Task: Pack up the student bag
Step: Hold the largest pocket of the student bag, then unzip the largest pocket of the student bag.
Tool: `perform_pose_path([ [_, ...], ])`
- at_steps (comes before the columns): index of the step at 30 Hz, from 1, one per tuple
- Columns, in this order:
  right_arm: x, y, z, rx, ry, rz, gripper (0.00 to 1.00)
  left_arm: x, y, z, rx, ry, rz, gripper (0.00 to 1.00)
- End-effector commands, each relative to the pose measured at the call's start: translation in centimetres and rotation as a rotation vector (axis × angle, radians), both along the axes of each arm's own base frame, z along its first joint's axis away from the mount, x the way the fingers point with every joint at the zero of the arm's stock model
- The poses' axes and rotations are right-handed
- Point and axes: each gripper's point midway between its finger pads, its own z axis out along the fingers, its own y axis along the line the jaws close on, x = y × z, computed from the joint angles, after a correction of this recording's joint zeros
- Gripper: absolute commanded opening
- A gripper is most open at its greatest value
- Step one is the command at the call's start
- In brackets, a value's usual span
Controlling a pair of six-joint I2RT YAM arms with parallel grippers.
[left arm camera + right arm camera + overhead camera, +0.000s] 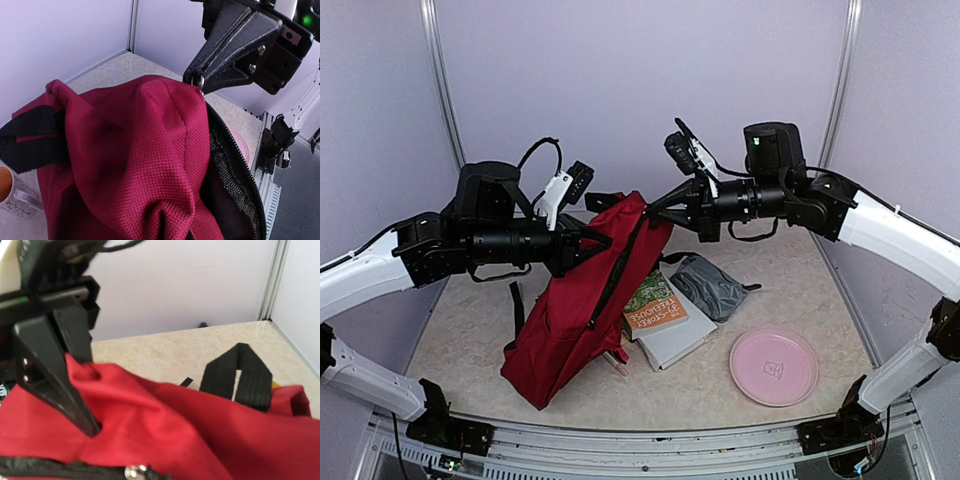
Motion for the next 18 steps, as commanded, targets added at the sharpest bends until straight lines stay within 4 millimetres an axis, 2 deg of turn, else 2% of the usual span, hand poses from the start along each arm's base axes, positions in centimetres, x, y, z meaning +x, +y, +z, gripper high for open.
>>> perform_pose_path([
  [1,2.7,-1.7,0.5,0.014,-0.014,-0.137,0.0,-1.4,1.6,5.2,-0.167,-0.118,-0.01,0.0],
  [3,5.2,-3.9,-0.8,0.007,0.037,-0.236,0.0,-2.0,2.5,6.5,-0.199,-0.171,-0.013,0.0],
  [8,9.4,-8.9,-2.9,0.03,0.122,-0.412,0.0,-4.8,4.0,8.8,-0.228,-0.294,-0.074,0.0],
  [11,10.6,-10.0,-4.7,0.014,0.161,-0.448,0.0,-6.8,4.3,10.3,-0.253,-0.354,-0.14,0.0],
  [14,11.2,-10.6,-5.5,0.022,0.189,-0.454,0.0,-8.8,4.7,11.4,-0.269,-0.412,-0.21,0.0],
  [18,11.6,-10.5,-6.6,0.024,0.215,-0.421,0.0,-9.4,5.8,12.6,-0.298,-0.458,-0.192,0.0],
])
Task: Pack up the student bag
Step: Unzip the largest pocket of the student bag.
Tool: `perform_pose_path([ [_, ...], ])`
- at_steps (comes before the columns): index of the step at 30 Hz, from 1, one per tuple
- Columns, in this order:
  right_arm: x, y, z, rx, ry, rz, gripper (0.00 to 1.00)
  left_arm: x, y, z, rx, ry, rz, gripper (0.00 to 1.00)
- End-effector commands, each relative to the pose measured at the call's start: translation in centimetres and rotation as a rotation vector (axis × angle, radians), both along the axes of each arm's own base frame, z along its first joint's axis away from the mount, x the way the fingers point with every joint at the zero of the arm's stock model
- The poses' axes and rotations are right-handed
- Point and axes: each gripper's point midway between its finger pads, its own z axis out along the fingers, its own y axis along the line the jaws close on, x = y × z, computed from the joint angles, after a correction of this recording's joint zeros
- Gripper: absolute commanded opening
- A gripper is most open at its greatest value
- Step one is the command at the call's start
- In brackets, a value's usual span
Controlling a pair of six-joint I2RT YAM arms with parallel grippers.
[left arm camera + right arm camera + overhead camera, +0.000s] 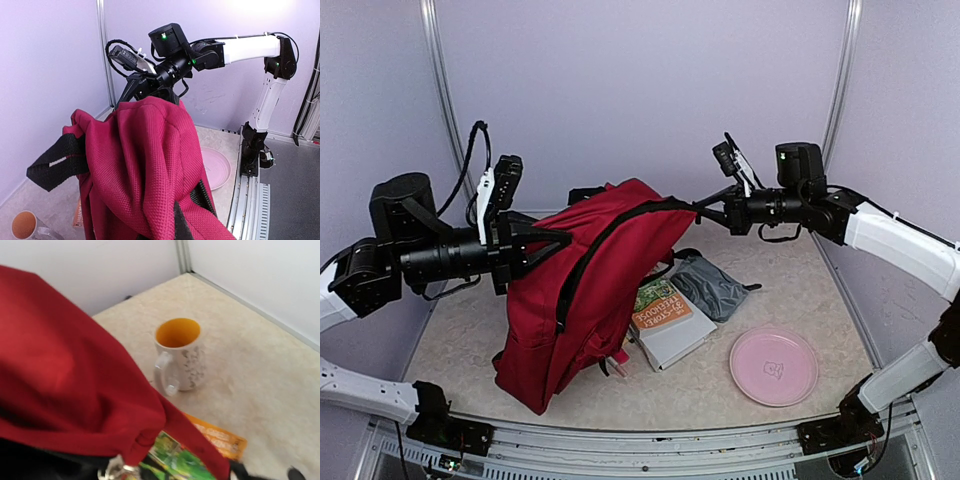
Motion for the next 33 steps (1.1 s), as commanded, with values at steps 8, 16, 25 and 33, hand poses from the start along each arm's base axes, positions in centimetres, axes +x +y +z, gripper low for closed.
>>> perform_pose_path([
  [8,1.9,0.0,-7.1,-0.004,0.137,0.017,0.0,-3.9,5.9,10.7,-0.373,-0.3,0.0,0.0],
  [16,-1.3,3.4,-9.8,0.012,0.18,0.167,0.0,-3.1,6.2,10.0,-0.386,-0.308,0.046,0.0],
  [25,-1.0,1.5,-4.9,-0.01,0.04,0.058,0.53,-0.7,5.4,6.4,-0.247,-0.269,0.154,0.0],
  [33,-3.1,0.2,-1.1,0.018,0.01,0.061,0.89,-0.3,4.7,4.3,-0.205,-0.277,0.163,0.0],
])
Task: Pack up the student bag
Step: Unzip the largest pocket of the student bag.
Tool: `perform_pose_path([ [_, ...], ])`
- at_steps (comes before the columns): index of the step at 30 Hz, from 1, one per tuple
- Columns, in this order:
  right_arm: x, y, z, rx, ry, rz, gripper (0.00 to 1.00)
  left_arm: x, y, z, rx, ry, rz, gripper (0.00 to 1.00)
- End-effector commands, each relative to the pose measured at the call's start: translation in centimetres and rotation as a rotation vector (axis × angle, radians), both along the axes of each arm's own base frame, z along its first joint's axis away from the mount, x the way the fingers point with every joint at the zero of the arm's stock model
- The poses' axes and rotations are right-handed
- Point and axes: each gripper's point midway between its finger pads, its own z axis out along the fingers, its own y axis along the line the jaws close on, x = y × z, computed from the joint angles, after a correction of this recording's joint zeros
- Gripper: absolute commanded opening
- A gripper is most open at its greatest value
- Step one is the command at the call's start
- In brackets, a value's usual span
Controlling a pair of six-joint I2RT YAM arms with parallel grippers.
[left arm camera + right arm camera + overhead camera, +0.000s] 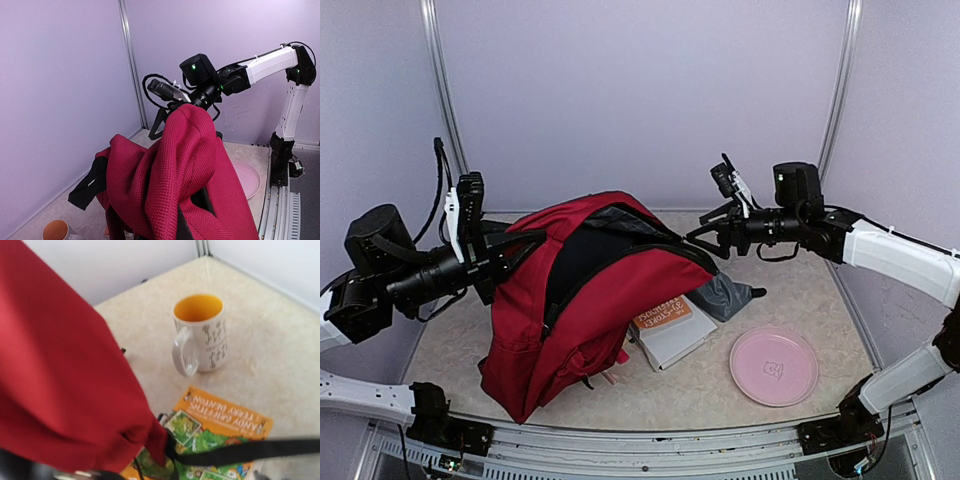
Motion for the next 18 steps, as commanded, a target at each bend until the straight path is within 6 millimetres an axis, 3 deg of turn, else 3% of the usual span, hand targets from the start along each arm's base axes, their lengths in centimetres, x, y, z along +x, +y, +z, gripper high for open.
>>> perform_pose_path([
  [1,-1.1,-1.0,3.0,0.018,-0.036,-0.013,0.9,-0.2,1.1,3.4,-0.112,-0.092,0.03,0.0],
  [6,-3.3,-1.4,6.9,0.122,-0.098,0.035,0.95,0.0,1.5,2.8,-0.116,-0.091,0.049,0.0],
  [8,-4.0,-0.8,7.3,0.179,-0.062,0.079,0.96,-0.2,1.7,2.6,-0.122,-0.092,0.047,0.0],
  [13,-2.8,1.7,1.5,0.097,0.133,0.028,1.0,-0.3,1.8,2.1,-0.136,-0.097,0.041,0.0],
  [18,-5.9,5.9,-2.3,0.029,0.234,0.187,0.99,-0.4,1.8,1.8,-0.13,-0.091,0.037,0.0],
])
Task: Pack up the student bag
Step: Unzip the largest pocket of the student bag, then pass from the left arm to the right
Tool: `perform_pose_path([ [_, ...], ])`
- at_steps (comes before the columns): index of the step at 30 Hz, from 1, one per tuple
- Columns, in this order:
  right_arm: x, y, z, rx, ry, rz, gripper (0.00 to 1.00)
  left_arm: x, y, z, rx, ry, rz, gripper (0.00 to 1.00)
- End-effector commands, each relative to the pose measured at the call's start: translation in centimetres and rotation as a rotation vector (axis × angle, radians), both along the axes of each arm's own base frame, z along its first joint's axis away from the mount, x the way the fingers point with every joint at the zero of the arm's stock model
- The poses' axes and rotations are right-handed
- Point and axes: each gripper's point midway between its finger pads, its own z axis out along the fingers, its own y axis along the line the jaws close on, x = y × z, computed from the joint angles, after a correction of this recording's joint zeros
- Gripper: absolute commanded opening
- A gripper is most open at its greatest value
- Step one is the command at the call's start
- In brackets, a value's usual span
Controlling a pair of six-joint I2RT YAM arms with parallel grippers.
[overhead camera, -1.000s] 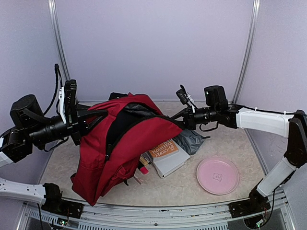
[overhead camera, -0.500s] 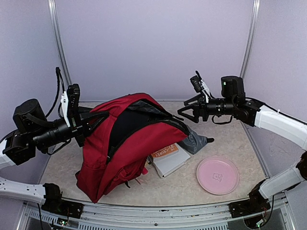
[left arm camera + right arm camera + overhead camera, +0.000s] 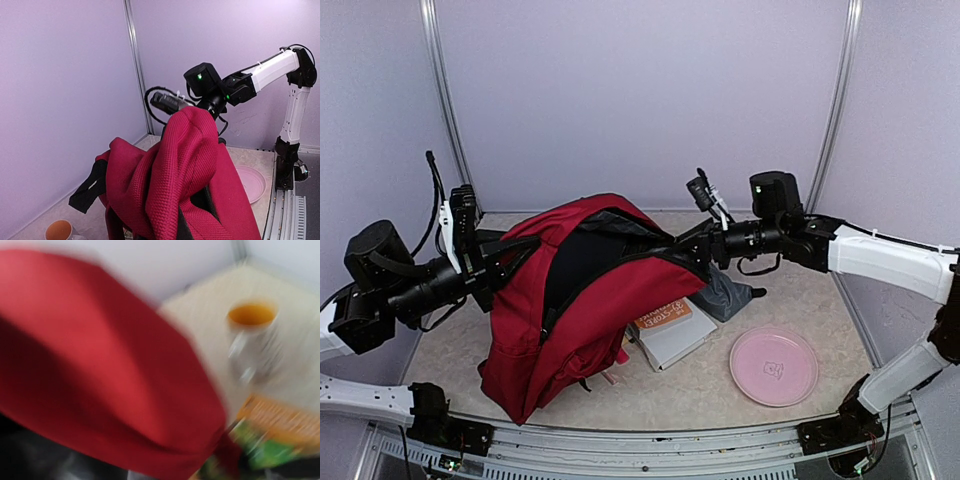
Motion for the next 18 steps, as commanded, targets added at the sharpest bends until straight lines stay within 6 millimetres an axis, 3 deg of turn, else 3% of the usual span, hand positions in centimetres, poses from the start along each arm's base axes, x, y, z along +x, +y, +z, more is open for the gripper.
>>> perform_pose_path([
  [1,-3.2,3.2,-3.6,-0.064,0.116,0.144,0.97,-0.4,1.0,3.0,-0.103,-0.06,0.011,0.0],
  [3,-4.7,3.8,-3.9,-0.067,0.127,0.217,0.88,-0.3,1.3,3.0,-0.11,-0.053,0.021,0.0],
  [5,-6.5,4.3,-3.8,-0.059,0.118,0.291,0.7,-0.1,1.6,2.8,-0.116,-0.04,0.04,0.0],
  [8,-6.6,4.3,-3.2,-0.052,0.081,0.274,0.13,0.7,1.6,1.8,-0.088,-0.002,0.079,0.0],
  [9,-6.2,4.1,-2.8,-0.052,0.063,0.246,0.0,0.8,1.4,1.5,-0.08,0.012,0.078,0.0],
  [11,-5.2,3.8,-1.6,-0.048,0.015,0.18,0.0,0.8,1.4,1.1,-0.079,0.04,0.069,0.0],
  [15,-3.0,3.2,2.0,-0.051,-0.087,0.056,0.0,1.6,3.1,0.4,-0.094,0.115,0.134,0.0],
  [16,-2.4,3.3,2.9,-0.054,-0.118,0.034,0.0,2.0,3.6,-0.1,-0.086,0.144,0.159,0.05],
  [17,-2.1,3.4,3.8,-0.057,-0.145,0.023,0.0,2.3,4.0,-0.5,-0.075,0.171,0.181,0.23],
  [18,-2.0,3.6,4.6,-0.06,-0.172,0.026,0.0,2.5,4.3,-1.0,-0.058,0.199,0.196,0.52],
])
